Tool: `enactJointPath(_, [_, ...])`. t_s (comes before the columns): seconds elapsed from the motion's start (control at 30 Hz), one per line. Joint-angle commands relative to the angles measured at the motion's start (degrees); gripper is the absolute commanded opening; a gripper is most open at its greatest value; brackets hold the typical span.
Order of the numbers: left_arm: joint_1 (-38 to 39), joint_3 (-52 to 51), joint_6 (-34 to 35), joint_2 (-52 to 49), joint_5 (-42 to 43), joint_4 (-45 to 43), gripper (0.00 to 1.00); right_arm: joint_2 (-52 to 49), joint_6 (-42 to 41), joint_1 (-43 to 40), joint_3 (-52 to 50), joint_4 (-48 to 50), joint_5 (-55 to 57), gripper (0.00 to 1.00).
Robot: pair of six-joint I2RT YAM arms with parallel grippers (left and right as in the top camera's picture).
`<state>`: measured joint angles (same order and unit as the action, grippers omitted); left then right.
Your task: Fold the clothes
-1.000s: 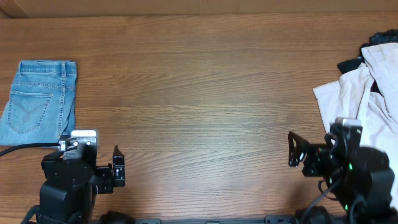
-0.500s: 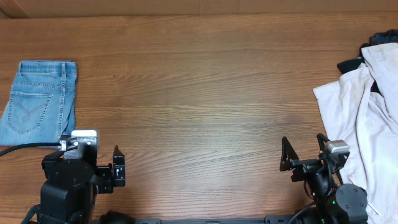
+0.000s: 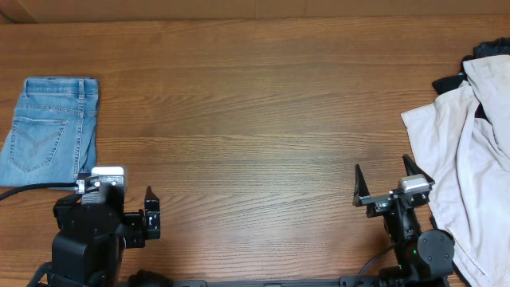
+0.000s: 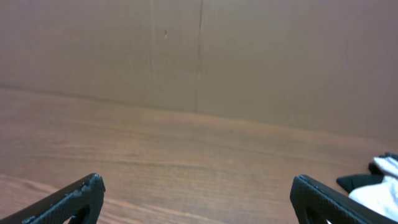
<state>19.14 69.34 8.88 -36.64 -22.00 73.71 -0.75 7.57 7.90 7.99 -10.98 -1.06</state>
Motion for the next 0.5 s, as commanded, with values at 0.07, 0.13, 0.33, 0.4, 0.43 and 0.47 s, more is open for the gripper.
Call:
enactJointPath(0.07, [0.17, -0.15, 0.37, 0.17, -0.87, -0.07, 1.00, 0.59, 1.46, -1.38, -7.67, 11.21, 0.15, 1.00])
enactJointPath(0.13, [0.17, -0.15, 0.37, 0.17, -0.87, -0.07, 1.00, 0.59, 1.66, -2.40, -7.54, 9.86, 0.33, 1.00])
enactJointPath(0.33, [0.17, -0.15, 0.37, 0.17, -0.87, -0.07, 1.00, 0.59, 1.42, -3.10, -7.52, 6.10, 0.72, 1.00])
enactJointPath(0.4, [0.17, -0.15, 0.37, 0.17, -0.87, -0.07, 1.00, 0.59, 1.44, -3.10, -7.52, 6.16, 0.59, 1.00])
enactJointPath(0.43, [0.17, -0.15, 0.37, 0.17, -0.87, -0.07, 1.00, 0.59, 1.44, -3.10, -7.52, 6.16, 0.61, 1.00])
enactJointPath(0.47, [0.17, -0.17, 0.37, 0.17, -0.87, -0.07, 1.00, 0.59, 1.44, -3.10, -7.54, 6.16, 0.59, 1.00])
